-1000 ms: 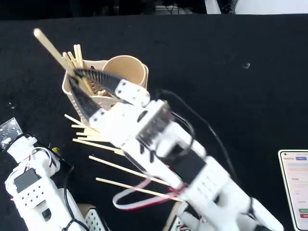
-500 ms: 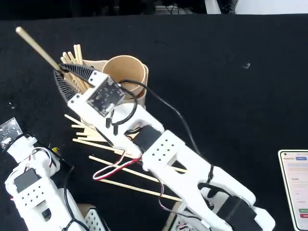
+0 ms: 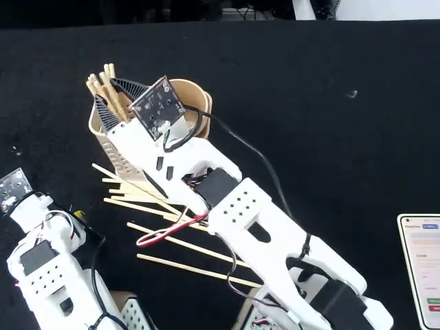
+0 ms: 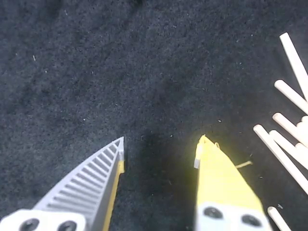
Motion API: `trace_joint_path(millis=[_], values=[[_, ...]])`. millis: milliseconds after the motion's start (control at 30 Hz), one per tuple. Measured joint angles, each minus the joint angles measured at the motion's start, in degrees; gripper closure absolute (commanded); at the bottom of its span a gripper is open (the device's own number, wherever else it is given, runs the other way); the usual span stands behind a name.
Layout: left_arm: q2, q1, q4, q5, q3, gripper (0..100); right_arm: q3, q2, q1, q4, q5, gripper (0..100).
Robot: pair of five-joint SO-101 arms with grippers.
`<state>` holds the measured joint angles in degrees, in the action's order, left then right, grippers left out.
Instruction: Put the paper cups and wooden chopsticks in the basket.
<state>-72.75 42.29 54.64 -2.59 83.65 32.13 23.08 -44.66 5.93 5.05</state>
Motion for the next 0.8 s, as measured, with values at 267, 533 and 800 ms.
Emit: trace_joint_path(millis=[267, 533, 800], values=[[0.0, 0.0, 0.0, 0.0, 0.0, 76, 1.5, 16.6, -4.9, 26.4, -0.4, 87.2], [0.0, 0.0, 0.0, 0.0, 0.0, 76, 25.1, 26.7, -8.7, 46.8, 0.6, 82.6], [0.0, 0.0, 0.0, 0.0, 0.0, 76, 44.5, 26.6, -12.6, 38.6, 4.8, 81.1]])
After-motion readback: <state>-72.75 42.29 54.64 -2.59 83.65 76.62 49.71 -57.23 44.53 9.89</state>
